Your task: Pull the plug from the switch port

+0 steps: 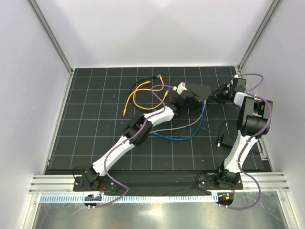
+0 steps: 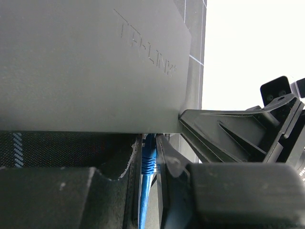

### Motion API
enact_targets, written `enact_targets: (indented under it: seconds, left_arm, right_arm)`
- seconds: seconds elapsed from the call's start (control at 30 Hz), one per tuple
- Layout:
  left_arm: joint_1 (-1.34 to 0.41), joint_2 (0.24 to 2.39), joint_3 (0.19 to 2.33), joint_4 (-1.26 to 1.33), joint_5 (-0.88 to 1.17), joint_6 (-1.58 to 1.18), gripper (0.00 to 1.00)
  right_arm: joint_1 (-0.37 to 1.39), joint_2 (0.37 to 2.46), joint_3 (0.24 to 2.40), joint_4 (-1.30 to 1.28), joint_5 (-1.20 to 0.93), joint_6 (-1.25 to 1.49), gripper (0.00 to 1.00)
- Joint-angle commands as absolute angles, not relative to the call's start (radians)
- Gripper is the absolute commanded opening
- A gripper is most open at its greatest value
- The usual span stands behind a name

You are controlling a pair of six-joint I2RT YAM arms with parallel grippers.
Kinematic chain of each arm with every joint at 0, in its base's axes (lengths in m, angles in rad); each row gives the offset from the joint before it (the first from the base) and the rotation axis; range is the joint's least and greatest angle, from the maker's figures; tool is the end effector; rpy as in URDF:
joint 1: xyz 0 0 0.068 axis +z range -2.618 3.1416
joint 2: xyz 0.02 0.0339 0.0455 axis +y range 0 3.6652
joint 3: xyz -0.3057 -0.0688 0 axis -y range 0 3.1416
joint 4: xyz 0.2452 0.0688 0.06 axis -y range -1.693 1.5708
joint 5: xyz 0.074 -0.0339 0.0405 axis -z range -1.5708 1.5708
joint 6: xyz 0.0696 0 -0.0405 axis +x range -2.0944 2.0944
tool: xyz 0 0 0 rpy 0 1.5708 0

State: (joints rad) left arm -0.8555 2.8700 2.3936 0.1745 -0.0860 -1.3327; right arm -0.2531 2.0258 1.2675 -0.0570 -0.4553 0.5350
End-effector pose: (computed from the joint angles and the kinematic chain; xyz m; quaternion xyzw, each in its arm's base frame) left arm 0.4615 -0.5221 0.0938 -0.2149 0.7758 -0.5103 0.3025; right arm 0.4600 -0.0874 0.1637 0.2708 0.8681 0.2582 0.3263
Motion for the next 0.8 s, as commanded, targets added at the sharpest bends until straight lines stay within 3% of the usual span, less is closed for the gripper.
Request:
enact_targets:
  seconds: [0.0, 0.03, 0.17, 0.3, 0.77]
  left_arm:
    - [-0.858, 2.896, 2.413, 0.143, -0.098, -1.325, 0.04]
    - [-0.854, 2.895, 2.407, 0.153, -0.075, -1.338, 0.01]
    - [-0.848, 2.866, 2.268, 0.302, -0.040, -1.374, 0.00]
    - [-0.845, 2.865, 2.261, 0.347, 0.026, -1.351, 0.00]
    - [-0.821, 2.873, 2.267, 0.256, 0.235, -1.330, 0.00]
  right_arm:
    - [-0.249, 2.009, 1.264, -0.049, -0.463, 0.552, 0.28]
    - [-0.249, 2.010, 1.264, -0.038, -0.465, 0.566, 0.28]
    - [-0.249, 2.016, 1.255, -0.009, -0.468, 0.598, 0.27]
    - [-0.250, 2.028, 1.236, 0.049, -0.448, 0.638, 0.25]
    - [-0.258, 2.022, 1.215, 0.092, -0.414, 0.687, 0.24]
